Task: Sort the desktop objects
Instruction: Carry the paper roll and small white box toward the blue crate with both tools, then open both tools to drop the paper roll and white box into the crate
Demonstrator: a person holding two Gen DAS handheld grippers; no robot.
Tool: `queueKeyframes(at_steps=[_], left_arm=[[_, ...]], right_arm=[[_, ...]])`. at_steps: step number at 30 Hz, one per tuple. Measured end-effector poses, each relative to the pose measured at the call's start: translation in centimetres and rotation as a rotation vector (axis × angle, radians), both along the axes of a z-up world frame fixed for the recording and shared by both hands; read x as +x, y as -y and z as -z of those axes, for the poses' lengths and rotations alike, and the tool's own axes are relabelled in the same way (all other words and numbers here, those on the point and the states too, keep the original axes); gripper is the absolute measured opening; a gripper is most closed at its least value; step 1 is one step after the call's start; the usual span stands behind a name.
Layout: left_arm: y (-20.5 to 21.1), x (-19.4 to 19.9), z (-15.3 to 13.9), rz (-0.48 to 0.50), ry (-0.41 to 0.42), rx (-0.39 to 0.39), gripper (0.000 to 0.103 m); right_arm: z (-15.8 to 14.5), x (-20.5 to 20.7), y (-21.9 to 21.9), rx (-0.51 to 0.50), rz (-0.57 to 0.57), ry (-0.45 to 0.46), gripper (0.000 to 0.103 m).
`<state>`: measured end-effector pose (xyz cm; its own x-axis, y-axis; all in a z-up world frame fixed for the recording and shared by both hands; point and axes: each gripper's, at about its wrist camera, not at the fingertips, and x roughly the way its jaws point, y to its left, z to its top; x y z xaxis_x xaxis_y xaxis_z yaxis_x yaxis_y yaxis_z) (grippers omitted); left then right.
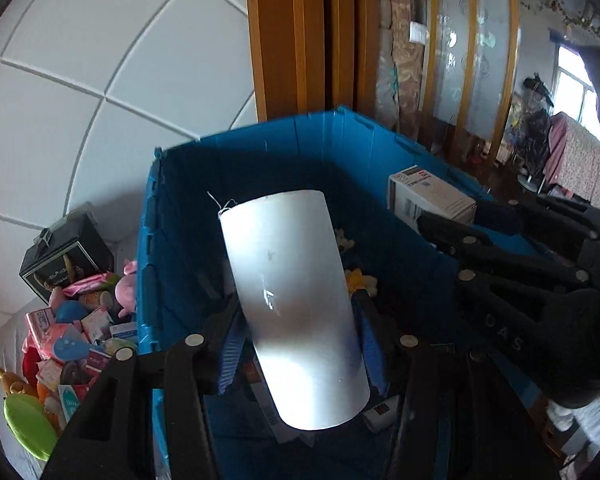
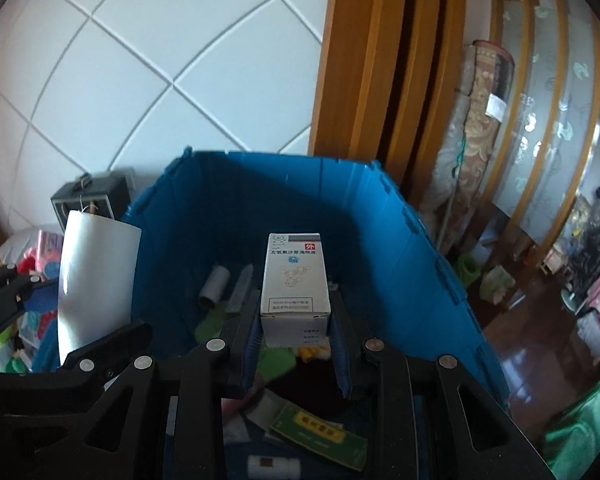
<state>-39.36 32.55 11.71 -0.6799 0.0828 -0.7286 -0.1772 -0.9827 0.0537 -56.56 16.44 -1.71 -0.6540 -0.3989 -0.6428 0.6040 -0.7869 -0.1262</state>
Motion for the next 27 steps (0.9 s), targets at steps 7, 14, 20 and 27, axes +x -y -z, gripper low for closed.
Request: queueKeyframes(at_steps=[7, 14, 20, 27], left_arm=[[-2.4, -6.3, 6.3, -0.001, 0.325, -0.075, 0.050], [-3.6, -8.0, 12.7, -0.008, 0.614, -0.134, 0.051], [-4.7, -7.8, 16.2, 0.015, 0.752, -0.170, 0.051], [-4.7, -8.1, 17.8, 0.000, 0.813, -0.170, 0.063]], right_arm=[[6.3, -8.2, 1.6, 0.333, -0.080, 0.233, 0.030], [15.7, -11.5, 2.0, 0.582, -0.155, 0.564, 0.030], [20.0, -10.2, 2.5, 0.728, -0.204, 0.687, 0.030], [22.7, -10.3, 1.6, 0.867, -0.215, 0.706, 0.030]])
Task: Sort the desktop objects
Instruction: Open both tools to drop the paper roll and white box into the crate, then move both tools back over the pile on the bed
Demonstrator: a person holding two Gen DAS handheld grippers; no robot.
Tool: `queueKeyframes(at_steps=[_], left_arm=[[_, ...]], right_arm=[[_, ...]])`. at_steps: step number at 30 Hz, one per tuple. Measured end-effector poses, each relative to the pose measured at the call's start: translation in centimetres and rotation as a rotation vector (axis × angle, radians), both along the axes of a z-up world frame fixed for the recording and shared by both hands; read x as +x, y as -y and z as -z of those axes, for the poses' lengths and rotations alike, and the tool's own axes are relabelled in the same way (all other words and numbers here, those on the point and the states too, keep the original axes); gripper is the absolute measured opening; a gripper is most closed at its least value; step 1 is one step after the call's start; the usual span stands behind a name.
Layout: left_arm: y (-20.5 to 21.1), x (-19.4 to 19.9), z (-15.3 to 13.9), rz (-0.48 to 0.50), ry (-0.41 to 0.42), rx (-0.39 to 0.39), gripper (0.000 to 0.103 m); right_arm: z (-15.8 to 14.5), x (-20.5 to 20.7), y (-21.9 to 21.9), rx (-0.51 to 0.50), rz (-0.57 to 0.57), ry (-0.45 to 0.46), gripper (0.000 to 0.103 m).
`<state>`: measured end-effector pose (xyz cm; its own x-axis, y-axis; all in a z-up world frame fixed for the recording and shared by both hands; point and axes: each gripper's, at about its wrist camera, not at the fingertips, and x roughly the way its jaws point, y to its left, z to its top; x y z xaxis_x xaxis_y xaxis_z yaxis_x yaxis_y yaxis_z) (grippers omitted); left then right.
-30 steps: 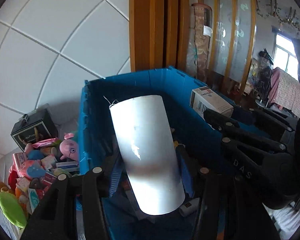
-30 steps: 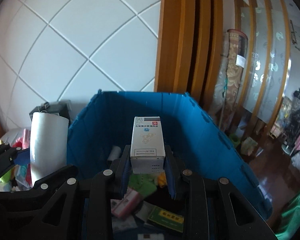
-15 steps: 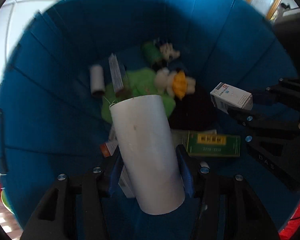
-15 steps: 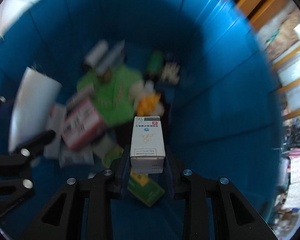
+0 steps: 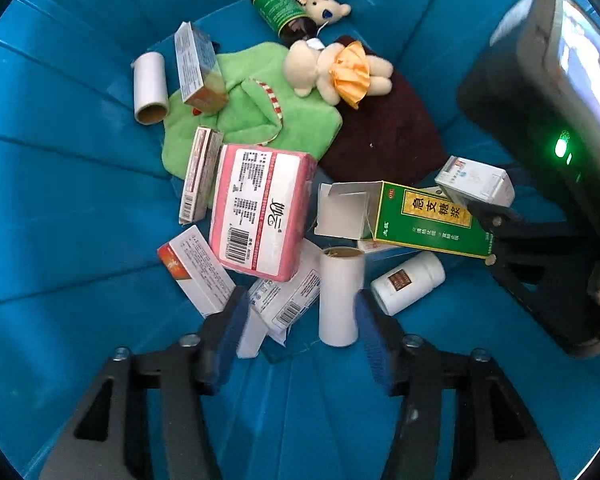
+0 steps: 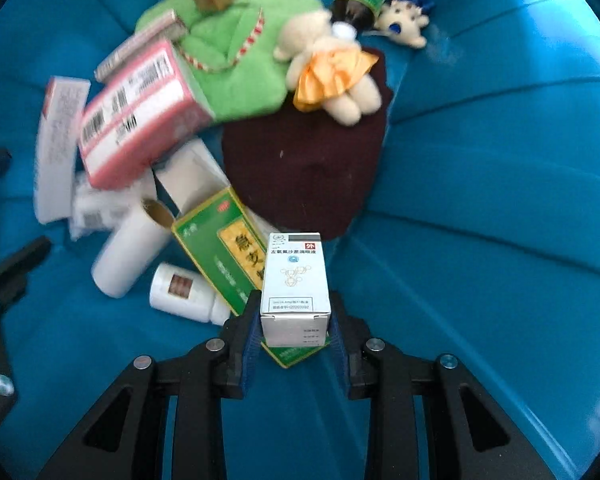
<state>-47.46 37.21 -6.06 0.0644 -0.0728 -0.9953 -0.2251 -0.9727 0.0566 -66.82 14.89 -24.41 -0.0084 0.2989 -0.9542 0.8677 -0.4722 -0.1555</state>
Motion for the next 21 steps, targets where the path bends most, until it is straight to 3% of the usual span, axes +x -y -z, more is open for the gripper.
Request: queueKeyframes(at_steps=[2, 5, 7, 9, 11, 16, 21], left_arm=[[0.2, 0.2, 0.0, 0.001, 0.000, -0.001, 0.069], [0.2, 0.2, -0.1, 0.004, -0.007, -0.001, 0.069], [0.2, 0.1, -0.3, 0.009, -0.019, -0.001, 0.069], [0.2, 0.1, -0.8, 0.014, -0.035, 0.005, 0.072], [0.3, 0.0, -1.5, 0.018, -0.064, 0.007, 0.078], [0.8, 0.3, -5.1, 0.024, -0.197, 0.026, 0.079], [2.1, 1.6, -10.5, 0.048, -0.394, 0.056, 0.079]], right_arm=[[0.6, 0.0, -0.3, 0.030, -0.003, 0.014, 0.031], [1.1, 0.2, -0.7, 0.060, -0.025, 0.026, 0.031], [0.8, 0.2, -0.9, 0.058, -0.028, 0.022, 0.037], [0.0, 0.2, -1.0, 0.042, -0.033, 0.009, 0.060], [-1.1, 0.1, -1.0, 0.022, -0.037, -0.016, 0.072], [-5.8, -0.1, -1.3, -0.072, -0.016, -0.101, 0.084], [-12.2, 0.4, 0.0, -0.239, 0.008, -0.213, 0.087]])
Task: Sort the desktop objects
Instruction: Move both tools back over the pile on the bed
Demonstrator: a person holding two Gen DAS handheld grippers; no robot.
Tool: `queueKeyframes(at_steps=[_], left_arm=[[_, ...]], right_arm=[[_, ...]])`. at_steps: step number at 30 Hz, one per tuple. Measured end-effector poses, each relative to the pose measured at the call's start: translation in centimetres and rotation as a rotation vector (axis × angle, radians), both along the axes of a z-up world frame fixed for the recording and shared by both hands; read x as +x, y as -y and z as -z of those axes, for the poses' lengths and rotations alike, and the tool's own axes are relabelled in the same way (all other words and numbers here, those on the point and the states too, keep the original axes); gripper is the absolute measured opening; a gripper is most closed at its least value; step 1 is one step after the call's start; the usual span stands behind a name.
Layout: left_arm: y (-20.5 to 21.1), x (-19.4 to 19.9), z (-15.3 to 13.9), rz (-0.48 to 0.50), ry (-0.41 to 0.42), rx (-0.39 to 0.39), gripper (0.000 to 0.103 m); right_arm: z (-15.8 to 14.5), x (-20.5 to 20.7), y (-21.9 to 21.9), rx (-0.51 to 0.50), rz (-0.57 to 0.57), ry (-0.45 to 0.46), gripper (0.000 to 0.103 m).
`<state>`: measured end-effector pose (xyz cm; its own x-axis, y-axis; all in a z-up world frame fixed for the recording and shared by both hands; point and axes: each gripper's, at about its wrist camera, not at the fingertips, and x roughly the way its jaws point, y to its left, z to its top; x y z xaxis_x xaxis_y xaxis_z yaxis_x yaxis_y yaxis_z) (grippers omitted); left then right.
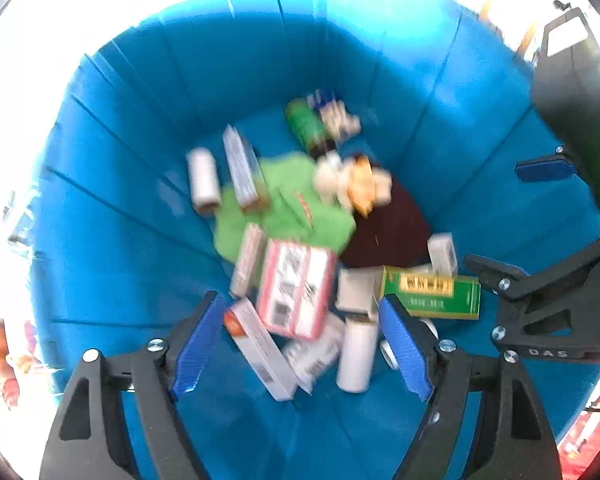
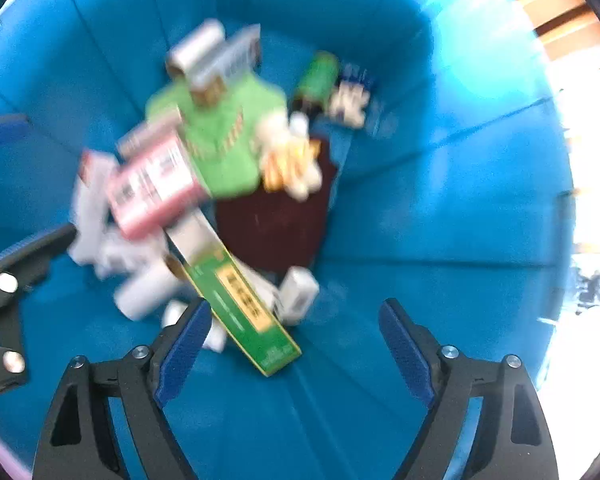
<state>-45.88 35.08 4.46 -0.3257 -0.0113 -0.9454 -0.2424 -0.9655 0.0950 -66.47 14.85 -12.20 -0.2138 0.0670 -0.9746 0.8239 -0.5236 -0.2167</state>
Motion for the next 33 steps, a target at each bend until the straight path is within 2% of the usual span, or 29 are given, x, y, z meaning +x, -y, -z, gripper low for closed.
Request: queueKeyframes(at_steps=[4, 8, 13, 16, 19, 21, 26, 29, 33], left_arm=[[2.5, 2.0, -4.1, -0.037, -0.144, 0.042, 0.079], [5.9, 4.9, -7.6, -0.075, -0.295, 0.072, 0.079], [10.2, 9.1, -10.4, -0.119, -0.455, 0.061, 0.079], [13.5, 11.8, -11.1, -0.166, -0.530, 0.063, 0.080], [17.6, 14.7, -11.1, -0.233, -0.590, 0.078, 0.087], [20.4, 16.7, -10.8, -0.296, -0.637, 0.062, 0.094], [27.6, 21.6, -8.6, -0.442, -0.718, -0.017, 0.096], [32.4, 24.4, -6.9, -0.536, -0.725, -0.059, 0.096], [38.2, 28.0, -3.9, -0.648, -0.695, -0.086, 0.096]], right_arm=[[-4.6, 1.5, 1.5, -0.142, -0.014, -0.085, 0.095], [-8.8, 4.7, 2.7, -0.277, -0.026, -0.156, 0.098], [-11.7, 9.5, 4.6, -0.413, -0.058, -0.203, 0.101], [-12.7, 13.1, 5.9, -0.496, -0.093, -0.214, 0.102], [-13.4, 17.1, 7.6, -0.595, -0.114, -0.236, 0.102], [-13.8, 19.5, 8.6, -0.662, -0.126, -0.251, 0.102], [-13.5, 25.8, 12.2, -0.838, -0.173, -0.255, 0.103], [-12.1, 29.3, 14.9, -0.910, -0.224, -0.231, 0.103], [-9.1, 32.9, 18.8, -0.917, -0.287, -0.205, 0.103]])
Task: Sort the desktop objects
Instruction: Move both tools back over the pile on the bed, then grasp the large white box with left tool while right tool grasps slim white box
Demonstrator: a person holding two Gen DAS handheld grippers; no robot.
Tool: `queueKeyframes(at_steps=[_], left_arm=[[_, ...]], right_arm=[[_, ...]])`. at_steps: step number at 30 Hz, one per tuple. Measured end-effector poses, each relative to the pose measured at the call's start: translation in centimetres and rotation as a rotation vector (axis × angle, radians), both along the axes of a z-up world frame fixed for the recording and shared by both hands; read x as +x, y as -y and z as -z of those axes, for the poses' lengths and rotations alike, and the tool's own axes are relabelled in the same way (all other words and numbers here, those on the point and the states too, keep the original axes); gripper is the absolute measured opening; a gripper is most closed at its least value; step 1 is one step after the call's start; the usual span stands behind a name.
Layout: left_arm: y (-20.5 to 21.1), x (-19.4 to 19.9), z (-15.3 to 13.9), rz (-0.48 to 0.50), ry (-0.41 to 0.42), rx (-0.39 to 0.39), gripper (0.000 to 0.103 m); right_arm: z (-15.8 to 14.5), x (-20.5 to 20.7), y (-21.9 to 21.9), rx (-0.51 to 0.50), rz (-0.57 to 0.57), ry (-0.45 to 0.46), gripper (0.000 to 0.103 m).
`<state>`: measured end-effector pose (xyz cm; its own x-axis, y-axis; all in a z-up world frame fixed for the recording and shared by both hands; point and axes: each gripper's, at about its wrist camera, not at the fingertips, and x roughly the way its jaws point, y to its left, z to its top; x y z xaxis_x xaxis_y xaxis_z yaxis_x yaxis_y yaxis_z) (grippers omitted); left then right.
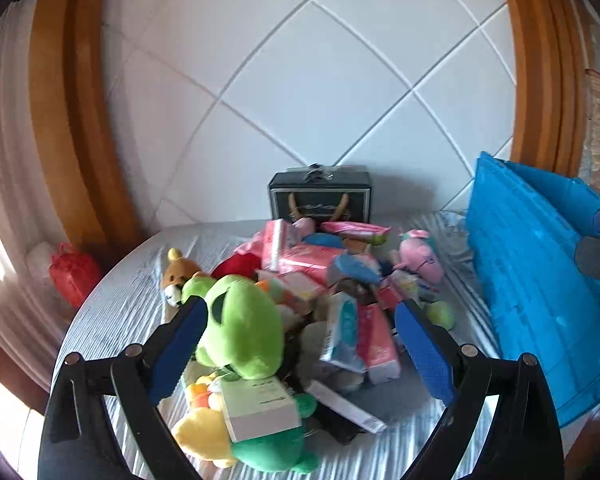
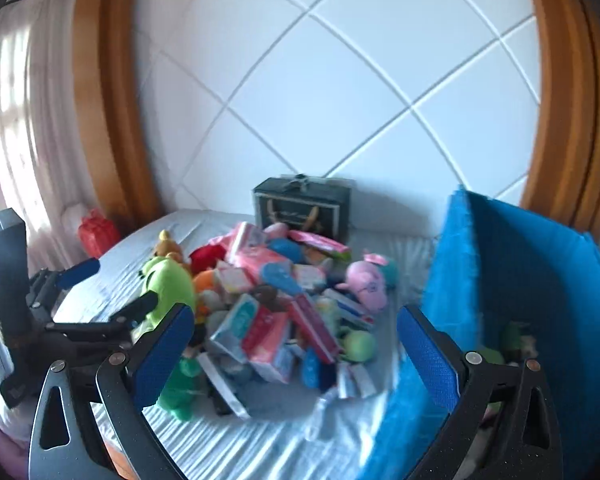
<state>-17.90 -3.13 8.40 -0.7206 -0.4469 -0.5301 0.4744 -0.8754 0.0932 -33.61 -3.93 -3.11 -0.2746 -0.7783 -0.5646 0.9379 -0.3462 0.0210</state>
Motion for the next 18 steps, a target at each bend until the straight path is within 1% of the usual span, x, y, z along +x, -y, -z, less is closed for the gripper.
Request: queueKeyframes(at_steps=[3, 8, 10, 12, 15, 18], left_arm=[[3.6, 2.6, 2.5, -0.084, 0.020, 0.040, 0.096], [8.1, 6.3, 6.6, -0.184, 0.065, 0.114, 0.096], [9.1, 7.5, 8.2, -0.206, 0.073, 0.138, 0.096], [10.0, 8.8, 9.8, -0.230, 0.084, 0.164, 0.096], [10.9, 10.2, 12.3, -0.262, 0.106, 0.193, 0.096], [11.6, 11.3, 14.0, -0.273, 0.140, 0.226, 0.096]], right_arm=[[3.3, 1.5, 2.5, 0.046, -0.030, 0.026, 0.103], [9.4, 2.1, 5.4, 0.122, -0.063, 0.139, 0.103], [11.6, 2.3, 6.0, 0.156, -0.063, 0.161, 0.103], [13.3, 2.5, 6.8, 0.181, -0.058, 0.162, 0.103], [15.7, 2.5, 7.3, 0.218, -0.050, 0.169, 0.103], [17.7, 2.5, 7.7, 0.253, -0.042, 0.193, 0.103]])
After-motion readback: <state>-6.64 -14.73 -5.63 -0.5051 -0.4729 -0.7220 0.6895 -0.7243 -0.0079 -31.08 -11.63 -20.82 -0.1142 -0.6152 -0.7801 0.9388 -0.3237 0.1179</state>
